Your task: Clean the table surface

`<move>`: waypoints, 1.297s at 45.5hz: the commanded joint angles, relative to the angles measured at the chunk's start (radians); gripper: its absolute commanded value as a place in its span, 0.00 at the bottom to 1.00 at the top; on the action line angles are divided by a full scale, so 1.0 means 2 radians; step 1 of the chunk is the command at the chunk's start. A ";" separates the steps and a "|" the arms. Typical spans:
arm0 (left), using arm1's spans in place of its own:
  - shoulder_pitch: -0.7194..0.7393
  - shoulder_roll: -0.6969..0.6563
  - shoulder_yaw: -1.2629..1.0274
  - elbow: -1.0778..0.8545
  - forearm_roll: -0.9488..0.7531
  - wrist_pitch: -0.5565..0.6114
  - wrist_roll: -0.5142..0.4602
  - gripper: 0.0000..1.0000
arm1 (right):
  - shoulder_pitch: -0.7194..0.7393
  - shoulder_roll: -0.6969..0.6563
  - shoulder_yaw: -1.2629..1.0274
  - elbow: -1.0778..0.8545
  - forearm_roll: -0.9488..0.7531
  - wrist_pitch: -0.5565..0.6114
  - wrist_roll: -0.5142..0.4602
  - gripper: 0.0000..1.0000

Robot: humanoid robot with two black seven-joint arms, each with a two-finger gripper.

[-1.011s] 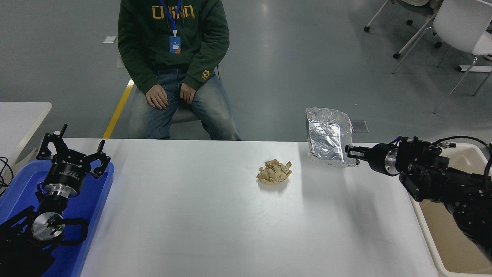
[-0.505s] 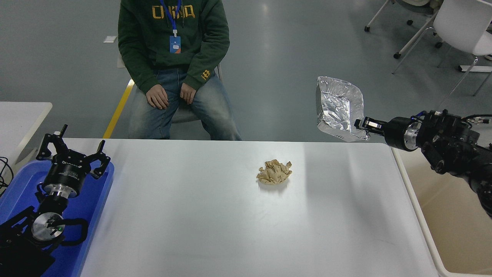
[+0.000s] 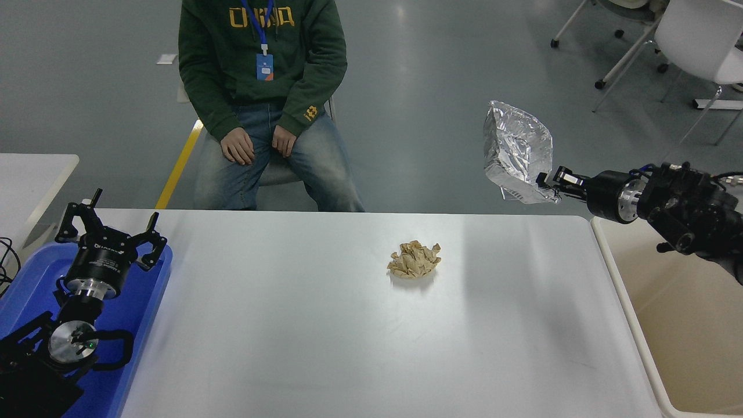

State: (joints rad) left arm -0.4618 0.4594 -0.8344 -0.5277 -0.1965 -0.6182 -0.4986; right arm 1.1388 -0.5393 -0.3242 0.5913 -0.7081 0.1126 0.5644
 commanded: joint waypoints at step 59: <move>0.000 0.000 -0.001 0.000 0.001 -0.001 0.000 1.00 | -0.162 -0.267 0.000 0.121 -0.217 -0.240 -0.004 0.00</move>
State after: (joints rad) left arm -0.4626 0.4595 -0.8359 -0.5277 -0.1954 -0.6197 -0.4986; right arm 0.9093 -1.1057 -0.3253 0.9793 -1.1427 -0.3167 0.5571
